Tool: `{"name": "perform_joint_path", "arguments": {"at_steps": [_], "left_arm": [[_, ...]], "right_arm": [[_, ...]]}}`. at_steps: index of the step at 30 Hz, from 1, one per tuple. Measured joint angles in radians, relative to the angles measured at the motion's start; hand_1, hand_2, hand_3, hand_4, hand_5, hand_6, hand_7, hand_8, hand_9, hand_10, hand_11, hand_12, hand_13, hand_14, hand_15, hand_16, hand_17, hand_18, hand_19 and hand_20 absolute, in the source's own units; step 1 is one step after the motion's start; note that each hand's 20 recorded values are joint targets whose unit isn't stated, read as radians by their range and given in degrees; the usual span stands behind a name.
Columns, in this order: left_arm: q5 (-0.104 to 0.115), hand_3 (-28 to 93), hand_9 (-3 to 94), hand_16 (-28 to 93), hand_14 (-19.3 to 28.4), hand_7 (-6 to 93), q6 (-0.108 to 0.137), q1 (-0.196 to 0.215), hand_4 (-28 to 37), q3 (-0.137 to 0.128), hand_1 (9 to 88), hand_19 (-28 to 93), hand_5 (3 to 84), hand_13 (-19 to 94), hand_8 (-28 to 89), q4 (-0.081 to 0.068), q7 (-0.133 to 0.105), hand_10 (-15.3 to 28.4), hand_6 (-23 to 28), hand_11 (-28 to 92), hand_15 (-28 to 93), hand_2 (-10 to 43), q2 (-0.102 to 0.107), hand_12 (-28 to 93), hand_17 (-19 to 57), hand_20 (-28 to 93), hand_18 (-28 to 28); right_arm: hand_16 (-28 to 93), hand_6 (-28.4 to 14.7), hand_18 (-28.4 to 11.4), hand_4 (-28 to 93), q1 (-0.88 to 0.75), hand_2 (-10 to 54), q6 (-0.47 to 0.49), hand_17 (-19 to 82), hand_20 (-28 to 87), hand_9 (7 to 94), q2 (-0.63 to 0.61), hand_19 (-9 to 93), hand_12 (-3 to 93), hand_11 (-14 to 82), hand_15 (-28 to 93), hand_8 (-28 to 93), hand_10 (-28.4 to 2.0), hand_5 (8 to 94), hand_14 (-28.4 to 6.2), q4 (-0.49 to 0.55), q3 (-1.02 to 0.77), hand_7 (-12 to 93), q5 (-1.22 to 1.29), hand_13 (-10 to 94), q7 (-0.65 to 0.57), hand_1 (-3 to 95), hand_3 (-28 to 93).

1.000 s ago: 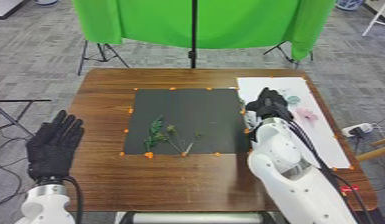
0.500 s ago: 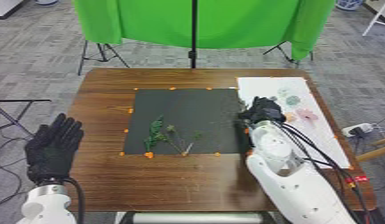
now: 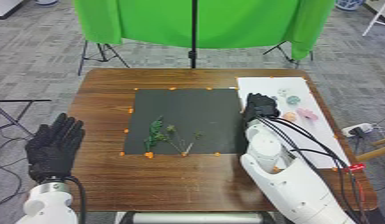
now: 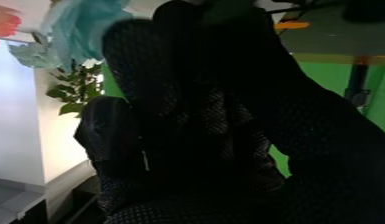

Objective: Arrange flowers

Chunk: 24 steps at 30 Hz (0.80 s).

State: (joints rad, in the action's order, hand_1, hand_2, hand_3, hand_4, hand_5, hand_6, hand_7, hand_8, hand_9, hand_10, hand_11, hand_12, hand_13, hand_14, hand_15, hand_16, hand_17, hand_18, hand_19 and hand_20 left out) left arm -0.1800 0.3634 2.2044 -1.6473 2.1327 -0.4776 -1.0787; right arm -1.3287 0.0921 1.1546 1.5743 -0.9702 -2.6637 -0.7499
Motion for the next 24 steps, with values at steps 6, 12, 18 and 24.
{"name": "perform_joint_path", "arguments": {"at_steps": [6,12,18,24], "left_arm": [[0.013,80,41.0,-6,15.7,8.8,-0.003,0.002,-28.3,-0.001,27.5,33,49.9,30,-9,0.006,-0.001,15.8,11.4,20,27,12.6,0.0,7,-4.7,10,13.5],[0.032,80,41.1,-6,15.7,8.7,-0.002,0.011,-28.3,-0.003,27.5,33,49.9,30,-9,0.01,-0.004,15.8,11.4,20,27,12.1,0.0,7,-4.8,10,13.6],[0.022,80,41.0,-6,15.8,8.8,-0.002,0.022,-28.3,-0.009,27.6,33,49.8,30,-9,0.011,-0.004,15.8,11.4,20,27,12.1,0.0,7,-4.8,10,13.6],[0.029,80,40.9,-6,15.9,9.1,-0.002,0.021,-28.3,-0.008,27.5,33,49.9,30,-9,0.011,-0.002,16.0,11.5,20,28,12.5,0.001,7,-4.9,11,13.7]], "right_arm": [[50,-1.7,-25.2,-28,-0.016,-9.5,-0.114,49,44,93.7,-0.005,93,39.1,15.0,34,14,-11.6,84.6,-4.5,-0.01,-0.007,41,0.0,91,0.023,63.5,82],[53,-2.0,-26.3,-26,-0.073,-9.5,-0.309,50,43,93.7,-0.054,93,38.4,17.5,35,16,-12.3,87.7,-5.5,0.014,-0.008,36,-0.033,92,0.074,61.9,85],[41,-2.5,-27.1,-19,-0.124,-9.5,-0.32,51,45,93.0,-0.144,93,37.0,18.9,44,18,-11.9,83.1,-7.1,0.156,-0.003,35,-0.008,91,0.076,50.8,78],[32,-5.3,-26.4,-19,-0.12,-9.1,-0.07,54,56,90.7,-0.13,93,23.0,25.6,49,-7,-16.4,82.7,-8.6,0.253,-0.037,30,0.021,89,-0.01,22.3,72]]}}
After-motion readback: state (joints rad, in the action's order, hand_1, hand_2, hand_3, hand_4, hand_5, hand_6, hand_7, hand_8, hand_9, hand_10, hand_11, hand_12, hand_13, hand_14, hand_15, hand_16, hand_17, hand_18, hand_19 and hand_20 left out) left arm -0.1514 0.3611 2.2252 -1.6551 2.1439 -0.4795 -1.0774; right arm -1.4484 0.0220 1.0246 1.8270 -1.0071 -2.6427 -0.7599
